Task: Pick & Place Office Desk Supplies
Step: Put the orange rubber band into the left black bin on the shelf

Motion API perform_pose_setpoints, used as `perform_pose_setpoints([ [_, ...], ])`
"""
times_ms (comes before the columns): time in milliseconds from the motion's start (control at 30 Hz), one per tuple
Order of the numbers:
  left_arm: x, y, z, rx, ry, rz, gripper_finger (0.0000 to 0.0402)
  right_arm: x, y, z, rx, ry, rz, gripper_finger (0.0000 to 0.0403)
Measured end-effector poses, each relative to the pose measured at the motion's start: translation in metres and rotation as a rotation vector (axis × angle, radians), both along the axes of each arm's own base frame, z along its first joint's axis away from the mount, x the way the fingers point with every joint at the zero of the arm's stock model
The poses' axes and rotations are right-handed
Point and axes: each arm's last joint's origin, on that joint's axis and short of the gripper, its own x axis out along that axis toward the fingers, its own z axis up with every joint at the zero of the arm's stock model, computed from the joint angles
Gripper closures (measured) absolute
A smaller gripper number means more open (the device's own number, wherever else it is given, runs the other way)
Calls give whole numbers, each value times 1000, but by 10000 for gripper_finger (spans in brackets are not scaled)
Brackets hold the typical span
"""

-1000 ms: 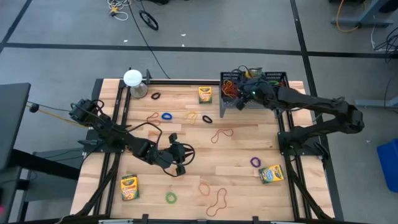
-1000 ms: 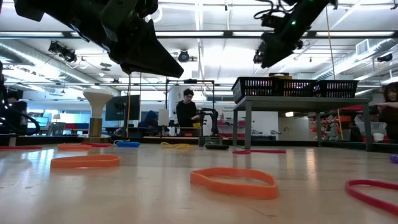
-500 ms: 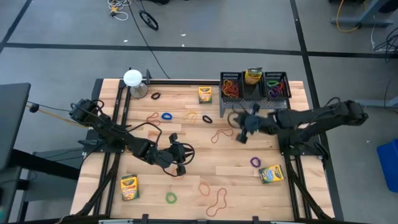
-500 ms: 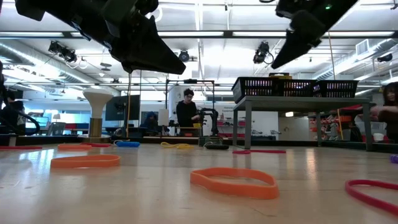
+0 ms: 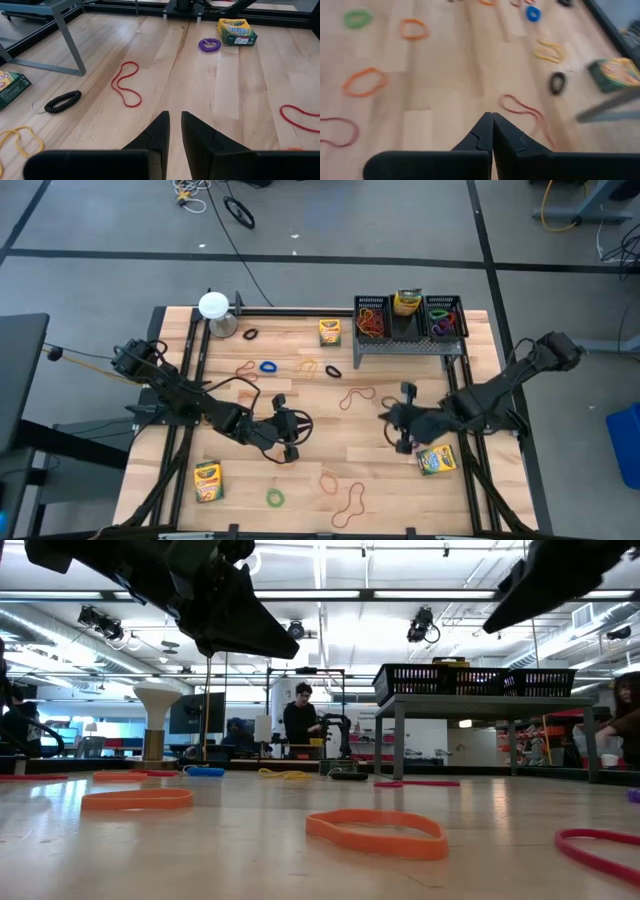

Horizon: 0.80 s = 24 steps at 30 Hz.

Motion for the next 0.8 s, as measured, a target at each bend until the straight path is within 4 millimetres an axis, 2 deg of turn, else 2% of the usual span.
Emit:
perform_pose_setpoints([
  [267,2,1,2,0,-17,2,344,-12,7,-51,12,-75,114,392],
  [400,2,3,2,29,-10,-5,344,-16,5,-66,15,-100,128,396],
  [667,6,8,3,-7,-26,-5,344,-14,4,-65,-3,-163,158,389],
  [800,12,10,6,-22,15,-122,344,-12,4,-62,-56,-185,199,388],
])
